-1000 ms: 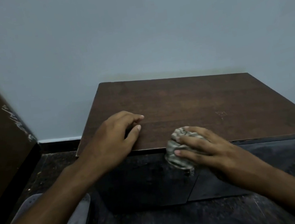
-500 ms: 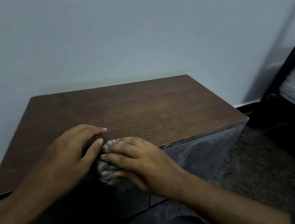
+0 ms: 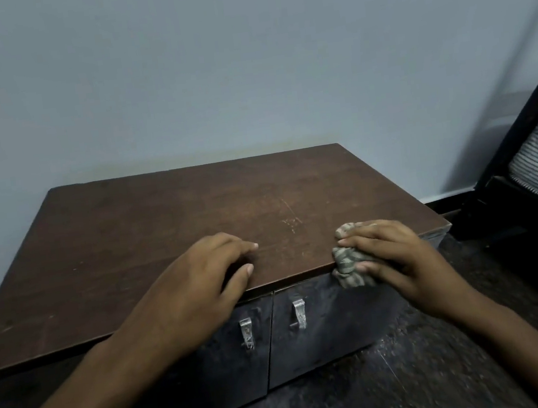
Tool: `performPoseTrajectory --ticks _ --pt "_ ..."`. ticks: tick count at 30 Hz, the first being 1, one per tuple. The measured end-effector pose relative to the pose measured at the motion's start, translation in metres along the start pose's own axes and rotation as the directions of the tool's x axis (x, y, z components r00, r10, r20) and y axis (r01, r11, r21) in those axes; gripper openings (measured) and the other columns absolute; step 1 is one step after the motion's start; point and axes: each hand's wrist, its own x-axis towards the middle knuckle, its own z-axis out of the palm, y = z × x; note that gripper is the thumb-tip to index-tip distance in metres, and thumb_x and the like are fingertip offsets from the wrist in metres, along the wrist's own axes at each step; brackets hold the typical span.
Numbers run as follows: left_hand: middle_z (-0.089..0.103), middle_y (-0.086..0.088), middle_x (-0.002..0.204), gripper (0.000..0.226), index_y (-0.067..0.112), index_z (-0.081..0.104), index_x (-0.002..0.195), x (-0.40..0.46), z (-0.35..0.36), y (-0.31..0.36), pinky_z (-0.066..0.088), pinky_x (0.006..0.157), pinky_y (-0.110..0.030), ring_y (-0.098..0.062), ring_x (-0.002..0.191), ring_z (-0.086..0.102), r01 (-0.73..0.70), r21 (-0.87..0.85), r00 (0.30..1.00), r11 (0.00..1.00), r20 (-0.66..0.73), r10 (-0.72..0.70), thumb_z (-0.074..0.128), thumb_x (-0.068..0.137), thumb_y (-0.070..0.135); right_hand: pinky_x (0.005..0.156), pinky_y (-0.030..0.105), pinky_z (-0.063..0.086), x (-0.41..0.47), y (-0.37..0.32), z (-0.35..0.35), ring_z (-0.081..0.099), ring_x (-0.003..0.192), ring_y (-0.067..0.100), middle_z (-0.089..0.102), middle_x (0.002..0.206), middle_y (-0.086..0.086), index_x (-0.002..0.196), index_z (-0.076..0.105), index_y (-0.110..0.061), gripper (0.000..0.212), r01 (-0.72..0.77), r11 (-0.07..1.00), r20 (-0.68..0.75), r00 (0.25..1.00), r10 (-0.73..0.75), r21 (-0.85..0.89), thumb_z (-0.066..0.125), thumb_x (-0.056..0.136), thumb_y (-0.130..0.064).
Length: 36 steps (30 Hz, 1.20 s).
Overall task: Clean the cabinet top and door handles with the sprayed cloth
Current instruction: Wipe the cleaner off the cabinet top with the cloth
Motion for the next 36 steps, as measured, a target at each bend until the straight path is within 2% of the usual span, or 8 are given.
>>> performPoseTrajectory --ticks 4,8,11,15,20,25,31,36 --pt "0.057 0.024 0.116 0.040 0.033 0.062 0.122 0.010 0.008 0.008 0.043 0.094 -0.018 0.005 0.109 0.051 -0.048 0.015 0.998 0.999 0.029 0.048 0.039 0.094 0.050 0.108 0.028 0.036 0.021 -0.046 0.034 0.049 0.126 0.013 0.061 0.135 -0.004 0.129 0.065 -0.017 0.037 0.105 0.994 -0.007 0.994 -0.105 0.005 0.062 0.095 -0.031" --pt "0.062 0.016 0.108 0.044 0.024 0.067 0.117 0.021 0.016 0.017 0.032 0.091 -0.002 0.002 0.100 0.053 -0.082 -0.026 0.996 0.996 0.038 0.083 0.039 0.086 0.038 0.107 0.038 0.039 0.035 -0.076 0.062 0.052 0.120 0.028 0.063 0.127 0.011 0.125 0.064 -0.004 0.036 0.151 0.988 -0.015 0.989 -0.150 0.044 0.067 0.093 -0.020" --pt "0.059 0.020 0.107 0.044 0.026 0.067 0.118 0.028 0.020 0.025 0.027 0.091 0.002 0.006 0.099 0.049 -0.088 -0.025 0.995 0.996 0.038 0.089 0.039 0.088 0.041 0.109 0.037 0.038 0.025 -0.060 0.050 0.050 0.124 0.027 0.061 0.132 0.009 0.127 0.063 -0.006 0.036 0.150 0.988 -0.006 0.989 -0.149 0.038 0.066 0.094 -0.020" --pt "0.058 0.020 0.114 0.040 0.028 0.065 0.123 0.040 0.036 0.042 0.032 0.087 -0.002 0.008 0.104 0.045 -0.113 0.010 0.993 0.994 0.029 0.112 0.042 0.095 0.044 0.112 0.032 0.035 -0.001 -0.005 0.013 0.047 0.131 0.018 0.057 0.140 -0.002 0.130 0.063 -0.013 0.038 0.037 0.999 -0.018 0.999 -0.036 0.025 0.065 0.094 -0.023" --pt "0.054 0.022 0.124 0.038 0.031 0.058 0.133 0.051 0.049 0.051 0.029 0.089 -0.005 0.007 0.117 0.042 -0.117 0.018 0.992 0.993 0.059 0.116 0.048 0.098 0.039 0.105 0.050 0.041 -0.034 0.070 -0.043 0.051 0.131 0.016 0.059 0.138 -0.003 0.125 0.066 -0.013 0.035 -0.072 0.995 -0.059 0.996 0.068 -0.065 0.065 0.092 -0.025" --pt "0.053 0.025 0.123 0.043 0.033 0.060 0.131 0.044 0.033 0.033 0.035 0.094 -0.013 0.009 0.115 0.043 -0.086 0.031 0.995 0.996 0.050 0.084 0.042 0.095 0.047 0.111 0.044 0.040 -0.047 0.095 -0.068 0.049 0.133 0.012 0.058 0.140 -0.008 0.126 0.067 -0.017 0.039 -0.182 0.983 -0.061 0.982 0.181 -0.008 0.067 0.089 -0.027" --pt "0.058 0.024 0.115 0.049 0.032 0.066 0.122 0.017 -0.006 0.000 0.028 0.093 0.000 0.010 0.107 0.048 -0.004 0.069 1.000 0.998 0.023 0.003 0.037 0.091 0.054 0.110 0.046 0.042 -0.043 0.091 -0.068 0.052 0.131 0.011 0.060 0.137 -0.010 0.123 0.070 -0.020 0.037 -0.222 0.971 -0.040 0.973 0.226 0.092 0.070 0.086 -0.023" --pt "0.061 0.022 0.116 0.048 0.032 0.067 0.122 -0.003 -0.023 -0.009 0.044 0.095 -0.023 0.002 0.111 0.056 0.052 0.082 0.998 0.995 -0.028 -0.050 0.038 0.091 0.054 0.112 0.034 0.037 -0.019 0.058 -0.045 0.049 0.133 0.012 0.061 0.136 -0.009 0.123 0.069 -0.021 0.040 -0.093 0.996 0.026 0.995 0.093 -0.010 0.064 0.088 -0.041"
